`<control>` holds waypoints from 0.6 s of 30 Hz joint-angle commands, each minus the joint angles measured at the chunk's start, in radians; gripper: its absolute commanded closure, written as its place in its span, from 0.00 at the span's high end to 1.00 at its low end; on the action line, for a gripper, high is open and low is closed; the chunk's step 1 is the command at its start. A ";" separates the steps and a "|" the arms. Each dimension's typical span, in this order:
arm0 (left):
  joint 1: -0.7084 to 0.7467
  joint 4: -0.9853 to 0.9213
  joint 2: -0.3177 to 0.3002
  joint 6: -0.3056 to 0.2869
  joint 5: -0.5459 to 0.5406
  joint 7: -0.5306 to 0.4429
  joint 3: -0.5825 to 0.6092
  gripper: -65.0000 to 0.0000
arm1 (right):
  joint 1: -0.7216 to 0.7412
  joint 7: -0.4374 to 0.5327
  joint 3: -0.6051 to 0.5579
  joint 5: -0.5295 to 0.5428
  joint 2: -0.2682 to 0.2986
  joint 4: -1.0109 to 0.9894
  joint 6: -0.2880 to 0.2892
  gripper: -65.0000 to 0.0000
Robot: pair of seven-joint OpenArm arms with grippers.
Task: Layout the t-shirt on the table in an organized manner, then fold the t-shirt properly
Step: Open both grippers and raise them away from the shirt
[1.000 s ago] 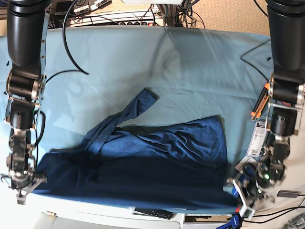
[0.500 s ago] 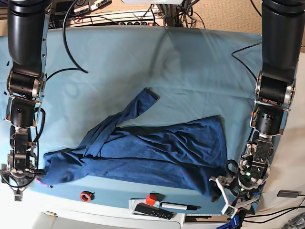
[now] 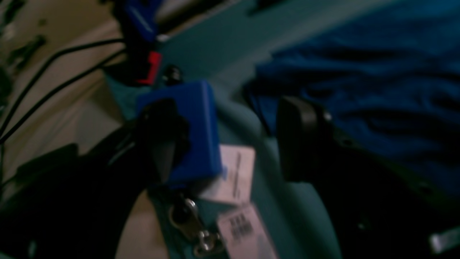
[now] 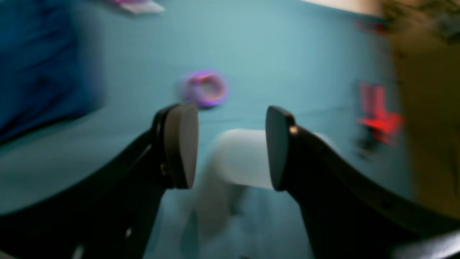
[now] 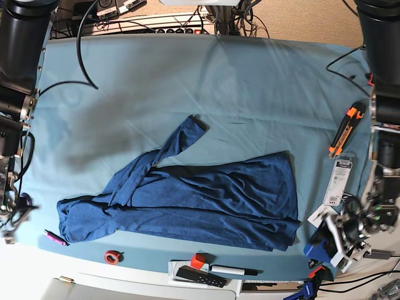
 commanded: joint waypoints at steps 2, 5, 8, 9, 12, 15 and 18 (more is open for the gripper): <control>-0.011 0.055 -0.036 0.015 -0.030 -0.016 -0.006 0.57 | 0.003 0.018 0.003 0.031 0.029 0.018 0.056 0.46; 0.071 0.141 -0.074 0.015 -0.026 -0.016 -0.006 0.57 | -0.057 0.059 0.002 0.023 0.030 0.018 0.150 0.46; 0.169 0.253 -0.087 0.015 0.024 -0.019 -0.006 0.57 | -0.130 0.208 0.000 -0.167 0.030 0.018 0.212 0.46; 0.199 0.291 -0.087 0.015 0.043 -0.019 -0.006 0.57 | -0.157 0.263 -0.008 -0.251 0.032 0.018 0.208 0.46; 0.263 0.389 -0.087 0.015 0.064 -0.019 -0.006 0.57 | -0.223 0.381 -0.071 -0.413 0.039 0.018 0.119 0.46; 0.279 0.438 -0.087 0.026 0.063 -0.019 -0.006 0.57 | -0.266 0.403 -0.168 -0.520 0.038 0.017 -0.016 0.46; 0.264 0.447 -0.086 0.066 0.062 -0.019 -0.006 0.57 | -0.278 0.403 -0.273 -0.577 0.038 0.017 -0.132 0.46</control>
